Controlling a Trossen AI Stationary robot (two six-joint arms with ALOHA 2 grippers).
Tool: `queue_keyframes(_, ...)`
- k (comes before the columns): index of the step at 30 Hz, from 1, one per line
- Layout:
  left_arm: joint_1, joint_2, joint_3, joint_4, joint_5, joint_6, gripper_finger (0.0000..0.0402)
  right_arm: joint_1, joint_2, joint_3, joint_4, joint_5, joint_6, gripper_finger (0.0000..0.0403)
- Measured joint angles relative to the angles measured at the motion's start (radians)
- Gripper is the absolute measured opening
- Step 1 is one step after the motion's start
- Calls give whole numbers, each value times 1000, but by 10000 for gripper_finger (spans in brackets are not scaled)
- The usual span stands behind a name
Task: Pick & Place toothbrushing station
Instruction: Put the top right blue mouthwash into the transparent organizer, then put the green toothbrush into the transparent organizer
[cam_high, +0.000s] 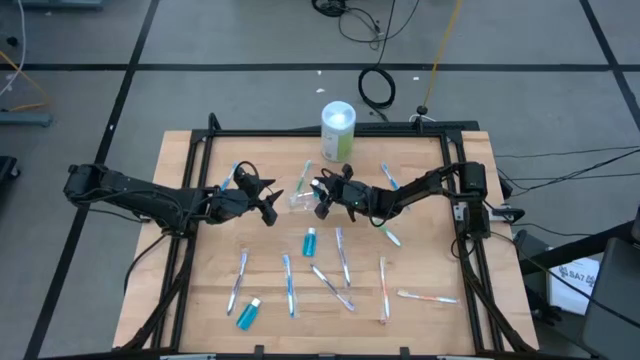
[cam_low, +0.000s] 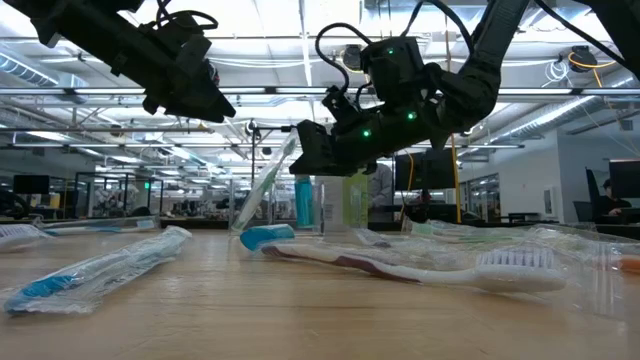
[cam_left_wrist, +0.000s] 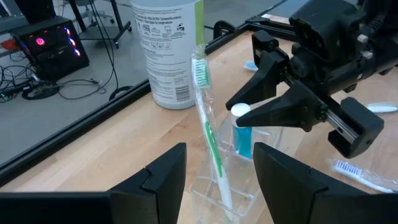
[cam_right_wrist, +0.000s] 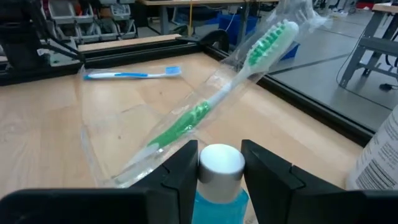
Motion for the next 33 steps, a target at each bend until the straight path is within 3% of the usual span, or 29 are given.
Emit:
queue_keyframes(9,0,0,0,0,0,-2,191,0,0,0,2,-3,-17,123)
queue_keyframes(22,0,0,0,0,1,-1,191,-14,-6,0,-7,0,-34,209)
queue_keyframes(27,0,0,0,0,2,-1,191,-4,-66,0,-16,-2,-103,220)
queue_keyframes(33,0,0,0,0,4,-1,191,39,-222,0,-240,-4,-149,214)
